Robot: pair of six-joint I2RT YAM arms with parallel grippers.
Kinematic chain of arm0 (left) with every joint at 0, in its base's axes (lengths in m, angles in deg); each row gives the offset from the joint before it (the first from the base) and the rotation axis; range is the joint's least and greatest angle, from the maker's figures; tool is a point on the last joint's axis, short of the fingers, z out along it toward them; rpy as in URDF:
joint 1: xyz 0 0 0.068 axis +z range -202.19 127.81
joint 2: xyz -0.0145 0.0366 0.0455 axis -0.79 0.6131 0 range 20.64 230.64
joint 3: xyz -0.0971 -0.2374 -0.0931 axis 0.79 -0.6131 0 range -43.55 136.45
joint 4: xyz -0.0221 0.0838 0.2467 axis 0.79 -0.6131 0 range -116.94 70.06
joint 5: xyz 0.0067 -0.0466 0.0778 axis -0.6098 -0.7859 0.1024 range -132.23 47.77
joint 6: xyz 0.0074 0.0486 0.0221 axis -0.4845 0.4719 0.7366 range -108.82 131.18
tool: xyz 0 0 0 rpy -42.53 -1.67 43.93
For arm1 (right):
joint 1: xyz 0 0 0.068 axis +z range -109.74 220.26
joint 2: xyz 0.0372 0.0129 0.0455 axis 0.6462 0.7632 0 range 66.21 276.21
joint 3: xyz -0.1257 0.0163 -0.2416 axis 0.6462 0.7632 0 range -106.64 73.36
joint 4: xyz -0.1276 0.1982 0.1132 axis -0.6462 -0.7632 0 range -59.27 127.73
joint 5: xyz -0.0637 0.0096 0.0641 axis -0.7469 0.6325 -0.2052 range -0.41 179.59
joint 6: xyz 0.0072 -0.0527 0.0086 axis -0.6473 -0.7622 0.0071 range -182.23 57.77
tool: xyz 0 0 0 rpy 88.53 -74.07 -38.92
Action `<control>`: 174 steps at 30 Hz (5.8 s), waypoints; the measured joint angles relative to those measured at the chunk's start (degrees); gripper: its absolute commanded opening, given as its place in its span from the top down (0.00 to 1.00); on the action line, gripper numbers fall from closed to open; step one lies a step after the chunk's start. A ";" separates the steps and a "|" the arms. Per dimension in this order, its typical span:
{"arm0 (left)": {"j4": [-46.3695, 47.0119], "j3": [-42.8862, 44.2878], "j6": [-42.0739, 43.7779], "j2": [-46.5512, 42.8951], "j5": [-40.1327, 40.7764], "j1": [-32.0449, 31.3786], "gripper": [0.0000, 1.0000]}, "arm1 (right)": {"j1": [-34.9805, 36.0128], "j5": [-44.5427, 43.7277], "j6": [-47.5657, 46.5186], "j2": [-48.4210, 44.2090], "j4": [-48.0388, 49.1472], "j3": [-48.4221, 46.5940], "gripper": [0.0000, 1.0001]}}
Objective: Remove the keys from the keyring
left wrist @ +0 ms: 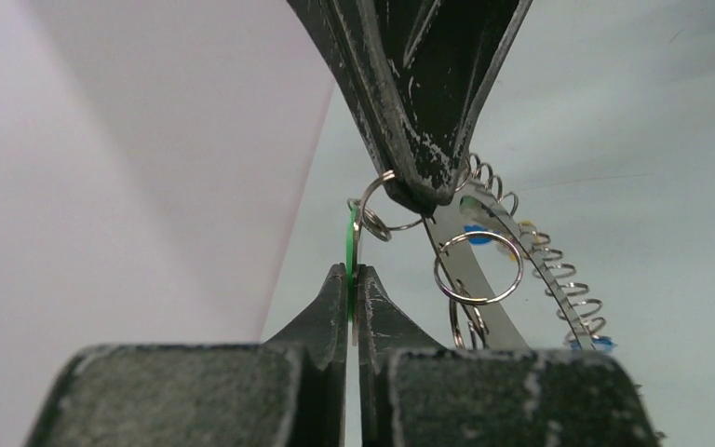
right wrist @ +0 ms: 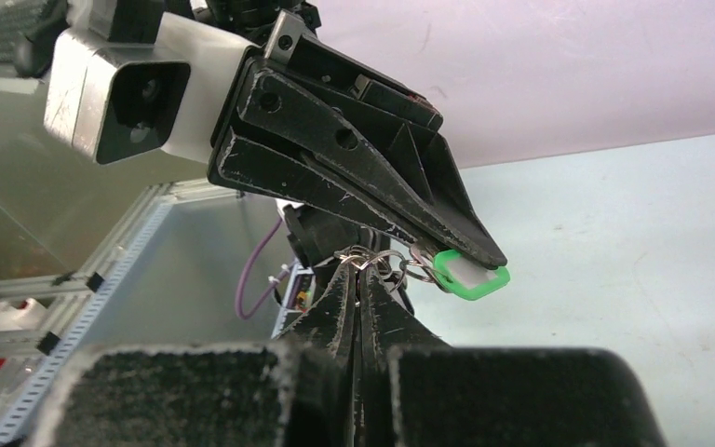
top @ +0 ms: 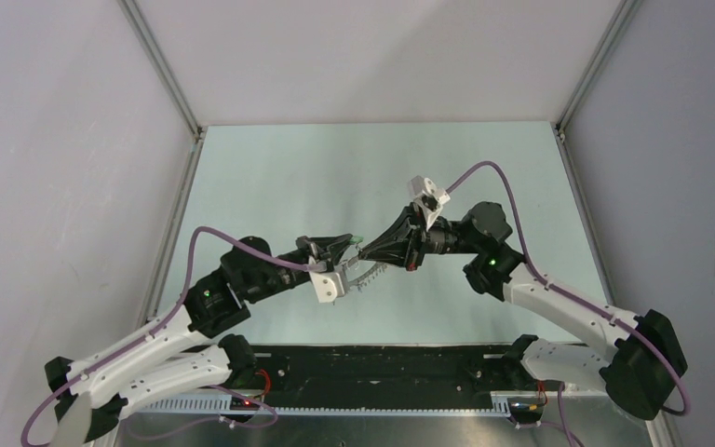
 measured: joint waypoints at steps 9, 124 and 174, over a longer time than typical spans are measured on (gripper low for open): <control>-0.94 0.00 0.46 -1.11 1.16 0.00 1.00 | 0.09 0.74 11.74 3.78 4.76 -0.13 1.00; 1.62 -0.94 0.98 -3.08 2.10 0.15 1.00 | 4.63 -17.09 -16.92 -6.93 -5.35 0.74 1.00; -3.08 -2.97 0.96 -6.16 3.80 -0.28 1.00 | 5.33 -8.92 6.23 2.08 -7.37 0.17 1.00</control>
